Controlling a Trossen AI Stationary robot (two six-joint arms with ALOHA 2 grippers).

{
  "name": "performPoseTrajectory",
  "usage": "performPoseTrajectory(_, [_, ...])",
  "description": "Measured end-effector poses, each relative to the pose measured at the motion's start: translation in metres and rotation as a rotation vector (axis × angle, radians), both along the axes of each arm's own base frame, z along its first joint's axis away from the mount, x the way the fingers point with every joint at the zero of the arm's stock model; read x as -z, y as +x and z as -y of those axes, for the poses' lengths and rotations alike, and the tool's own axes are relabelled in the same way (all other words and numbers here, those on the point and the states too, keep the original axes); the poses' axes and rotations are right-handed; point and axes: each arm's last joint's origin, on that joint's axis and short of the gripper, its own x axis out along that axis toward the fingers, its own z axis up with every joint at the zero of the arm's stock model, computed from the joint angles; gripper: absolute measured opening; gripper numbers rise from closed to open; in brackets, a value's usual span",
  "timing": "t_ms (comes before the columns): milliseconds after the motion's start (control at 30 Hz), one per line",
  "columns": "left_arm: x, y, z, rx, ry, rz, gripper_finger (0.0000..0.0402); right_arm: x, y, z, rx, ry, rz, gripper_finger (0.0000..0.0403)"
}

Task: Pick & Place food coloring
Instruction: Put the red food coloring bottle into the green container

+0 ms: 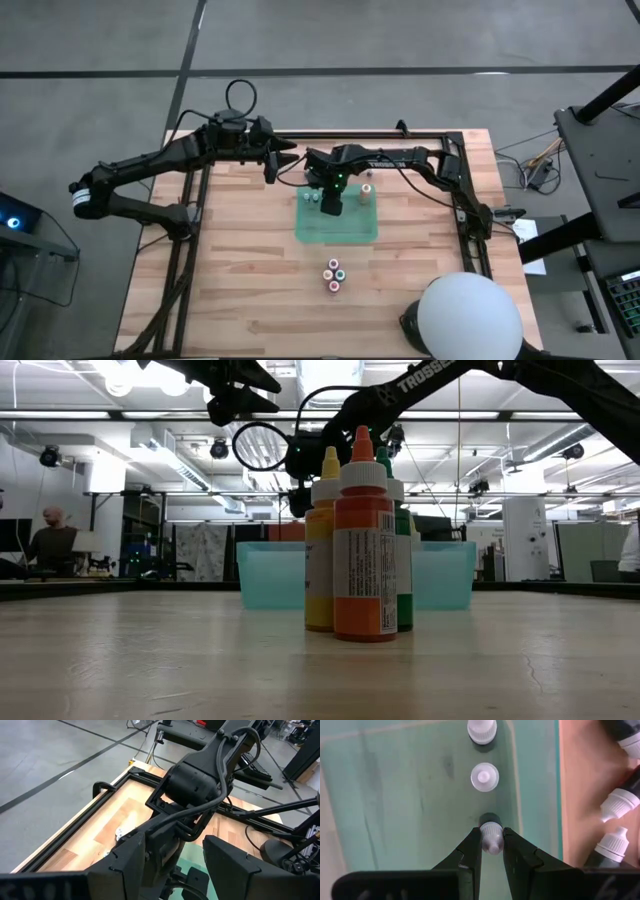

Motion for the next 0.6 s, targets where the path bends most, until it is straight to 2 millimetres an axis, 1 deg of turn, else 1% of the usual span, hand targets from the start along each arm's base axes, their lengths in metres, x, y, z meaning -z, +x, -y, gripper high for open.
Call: performPoseTrajectory(600, [0.0, 0.0, -0.0001, -0.003, 0.0, -0.001, 0.0172, -0.0003, 0.0012, 0.001, -0.001, -0.014, 0.012, 0.0052])
